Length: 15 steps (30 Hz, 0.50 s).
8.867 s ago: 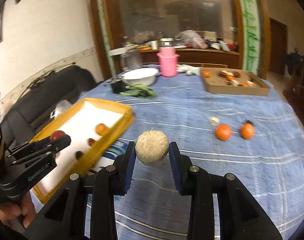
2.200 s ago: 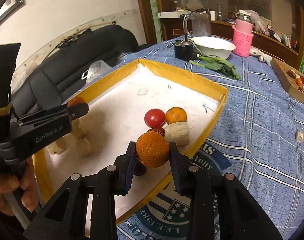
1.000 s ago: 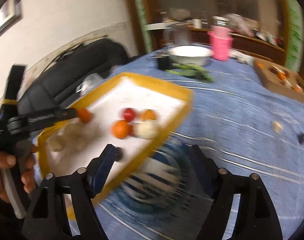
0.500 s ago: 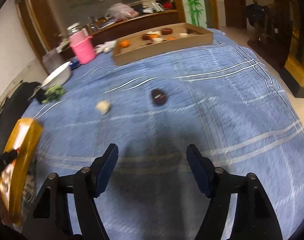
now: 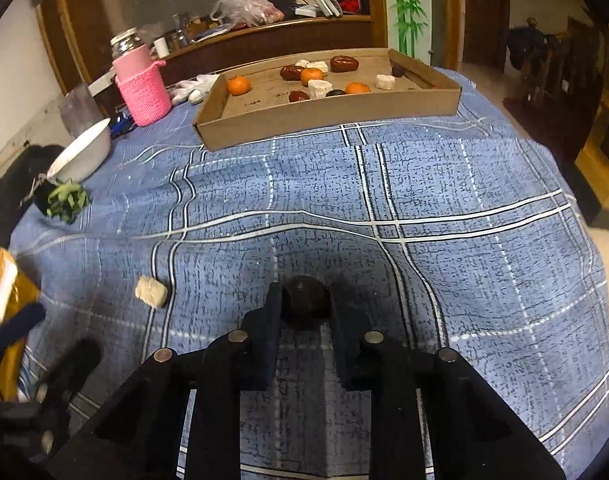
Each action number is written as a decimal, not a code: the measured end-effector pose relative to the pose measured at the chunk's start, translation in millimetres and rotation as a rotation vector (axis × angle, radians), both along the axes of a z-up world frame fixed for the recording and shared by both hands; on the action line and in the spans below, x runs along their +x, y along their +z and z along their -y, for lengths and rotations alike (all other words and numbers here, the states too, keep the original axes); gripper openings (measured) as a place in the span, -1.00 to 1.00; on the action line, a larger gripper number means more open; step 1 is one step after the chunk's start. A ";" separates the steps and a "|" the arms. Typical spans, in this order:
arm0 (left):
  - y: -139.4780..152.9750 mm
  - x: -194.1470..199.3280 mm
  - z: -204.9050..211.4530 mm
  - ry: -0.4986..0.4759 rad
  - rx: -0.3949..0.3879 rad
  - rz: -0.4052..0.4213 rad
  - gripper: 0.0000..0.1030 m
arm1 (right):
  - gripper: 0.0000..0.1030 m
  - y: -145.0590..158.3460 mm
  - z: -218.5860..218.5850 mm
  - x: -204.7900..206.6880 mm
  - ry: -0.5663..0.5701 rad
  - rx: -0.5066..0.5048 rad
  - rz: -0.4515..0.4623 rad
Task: Organize fruits
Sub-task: 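Grasp the small beige cube with the left tool while the right tool grasps the dark plum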
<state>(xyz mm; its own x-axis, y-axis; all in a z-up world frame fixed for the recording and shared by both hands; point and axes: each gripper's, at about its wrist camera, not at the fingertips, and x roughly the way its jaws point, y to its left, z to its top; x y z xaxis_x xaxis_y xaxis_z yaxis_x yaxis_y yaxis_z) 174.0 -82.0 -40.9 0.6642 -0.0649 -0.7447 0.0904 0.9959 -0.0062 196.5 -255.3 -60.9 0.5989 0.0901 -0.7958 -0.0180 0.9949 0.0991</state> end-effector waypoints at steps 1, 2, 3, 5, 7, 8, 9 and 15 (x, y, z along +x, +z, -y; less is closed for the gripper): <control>-2.1 3.1 3.9 -0.005 -0.004 0.002 0.76 | -0.59 -0.4 0.5 -2.0 -0.002 -0.001 0.004; -4.2 7.4 9.7 -0.013 -0.006 0.005 0.76 | -0.59 -0.1 3.0 -4.6 -0.007 0.003 0.006; -6.1 11.8 15.9 -0.021 -0.003 0.010 0.74 | -0.59 0.2 7.3 -8.6 -0.017 0.011 0.007; -10.2 18.9 25.1 -0.032 0.007 0.004 0.63 | -0.59 0.9 14.3 -13.3 -0.029 0.021 0.008; -14.1 26.0 33.5 -0.055 -0.008 -0.016 0.16 | -0.59 2.6 21.4 -18.6 -0.037 0.031 0.009; -17.0 30.0 36.3 -0.059 -0.004 -0.034 -0.15 | -0.59 3.4 23.9 -20.5 -0.042 0.031 0.010; -20.5 34.7 38.3 -0.052 0.010 -0.056 -0.53 | -0.59 4.1 26.4 -22.5 -0.047 0.033 0.010; -14.9 21.5 24.2 -0.037 -0.004 -0.046 -0.53 | -0.59 11.7 27.4 -40.7 -0.043 0.054 0.023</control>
<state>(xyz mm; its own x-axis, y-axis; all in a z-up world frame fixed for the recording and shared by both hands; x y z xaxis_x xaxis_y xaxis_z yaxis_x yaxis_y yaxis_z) 195.6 -106.2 -55.8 0.6264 -0.0918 -0.7741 0.1269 0.9918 -0.0150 155.8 -282.6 -49.2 0.6208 0.1063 -0.7767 0.0215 0.9881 0.1524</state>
